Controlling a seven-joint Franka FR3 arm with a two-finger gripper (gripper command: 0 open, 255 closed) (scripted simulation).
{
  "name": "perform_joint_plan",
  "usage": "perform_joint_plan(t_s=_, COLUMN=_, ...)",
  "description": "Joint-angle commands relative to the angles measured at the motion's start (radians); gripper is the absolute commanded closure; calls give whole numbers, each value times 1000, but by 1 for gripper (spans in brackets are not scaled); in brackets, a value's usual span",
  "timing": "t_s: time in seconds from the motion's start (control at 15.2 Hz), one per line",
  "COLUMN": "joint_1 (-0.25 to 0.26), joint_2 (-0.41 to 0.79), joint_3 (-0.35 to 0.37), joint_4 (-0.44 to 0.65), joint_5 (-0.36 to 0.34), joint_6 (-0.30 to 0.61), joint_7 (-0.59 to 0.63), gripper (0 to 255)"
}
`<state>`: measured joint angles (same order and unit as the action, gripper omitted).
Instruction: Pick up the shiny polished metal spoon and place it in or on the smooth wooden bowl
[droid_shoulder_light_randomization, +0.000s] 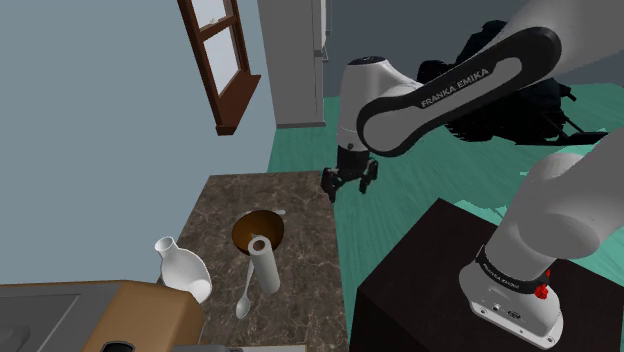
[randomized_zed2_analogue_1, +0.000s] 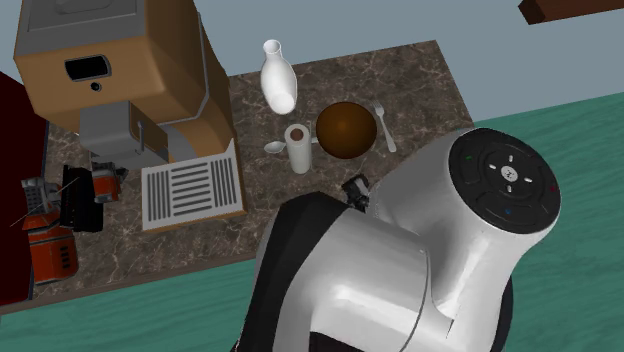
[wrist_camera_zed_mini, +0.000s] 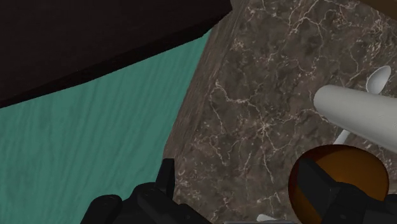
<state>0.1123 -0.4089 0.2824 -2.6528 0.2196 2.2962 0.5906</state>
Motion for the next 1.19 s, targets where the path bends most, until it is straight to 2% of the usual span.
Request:
perform_joint_plan(t_s=0.0, joint_1=4, joint_2=88, joint_3=34, joint_4=15, joint_5=15, joint_6=82, joint_7=56, gripper=0)
perform_joint_plan(t_s=0.33, joint_1=5, joint_2=292, joint_3=102, joint_4=80, joint_5=6, joint_6=240, joint_7=200, gripper=0)
perform_joint_plan(t_s=0.66, joint_1=20, joint_2=509, joint_3=132, joint_4=181, joint_5=-80, joint_6=372, joint_7=378, gripper=0)
perform_joint_plan(t_s=0.86, joint_1=58, joint_2=636, joint_3=113, joint_4=259, joint_5=-148, joint_6=432, joint_7=490, gripper=0)
perform_joint_plan(t_s=1.12, joint_1=133, joint_2=796, joint_3=61, joint_4=381, joint_5=-209, joint_6=487, joint_7=612, gripper=0)
